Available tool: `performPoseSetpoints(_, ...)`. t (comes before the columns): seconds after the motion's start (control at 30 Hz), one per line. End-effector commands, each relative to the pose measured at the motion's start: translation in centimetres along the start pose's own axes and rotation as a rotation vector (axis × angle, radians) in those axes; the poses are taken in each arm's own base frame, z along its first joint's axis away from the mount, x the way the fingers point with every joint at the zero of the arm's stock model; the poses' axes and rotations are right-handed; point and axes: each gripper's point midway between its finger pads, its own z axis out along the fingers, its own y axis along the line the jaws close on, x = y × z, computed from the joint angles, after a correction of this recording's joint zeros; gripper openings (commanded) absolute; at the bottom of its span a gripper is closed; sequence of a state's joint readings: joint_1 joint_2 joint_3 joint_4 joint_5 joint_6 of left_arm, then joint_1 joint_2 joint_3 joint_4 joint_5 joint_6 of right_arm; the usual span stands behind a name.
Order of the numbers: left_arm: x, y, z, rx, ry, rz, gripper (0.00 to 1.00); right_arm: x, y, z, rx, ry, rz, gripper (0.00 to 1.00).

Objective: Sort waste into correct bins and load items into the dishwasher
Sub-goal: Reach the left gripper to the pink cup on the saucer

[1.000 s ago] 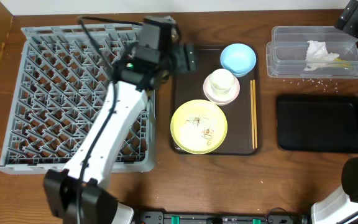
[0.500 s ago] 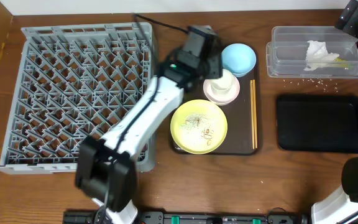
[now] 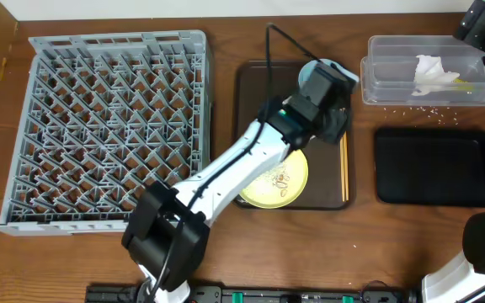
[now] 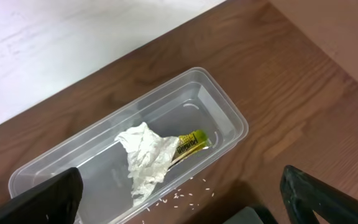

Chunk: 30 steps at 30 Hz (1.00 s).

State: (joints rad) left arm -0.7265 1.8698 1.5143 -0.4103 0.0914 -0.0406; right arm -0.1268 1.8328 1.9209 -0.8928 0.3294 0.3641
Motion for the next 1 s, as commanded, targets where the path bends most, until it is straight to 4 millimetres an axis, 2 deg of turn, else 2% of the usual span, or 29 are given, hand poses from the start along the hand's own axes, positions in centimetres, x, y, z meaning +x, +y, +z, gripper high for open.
performPoseSetpoints(0.0, 1.4, 3.0, 2.1, -0.143, 0.046, 0.037, 0.63, -0.1, -0.3, 0.0, 0.009, -0.005, 0.021, 0.99)
performPoseSetpoints(0.27, 3.4, 4.9, 4.6, -0.165, 0.112, 0.054, 0.63, -0.1, -0.3, 0.0, 0.009, -0.005, 0.021, 0.99)
performPoseSetpoints(0.43, 4.6, 5.2, 5.8, -0.169, 0.147, 0.051, 0.62, -0.1, -0.3, 0.0, 0.009, -0.005, 0.021, 0.99)
performPoseSetpoints(0.6, 4.4, 5.2, 5.8, -0.170, 0.138, 0.032, 0.45, -0.1, -0.3, 0.0, 0.009, -0.005, 0.021, 0.99)
performPoseSetpoints(0.77, 4.4, 5.2, 5.8, -0.170, 0.138, 0.032, 0.33, -0.1, -0.3, 0.0, 0.008, -0.005, 0.021, 0.99)
performPoseSetpoints(0.97, 5.3, 5.3, 5.9, -0.171, 0.169, 0.033, 0.33, -0.1, -0.3, 0.0, 0.008, -0.005, 0.021, 0.99)
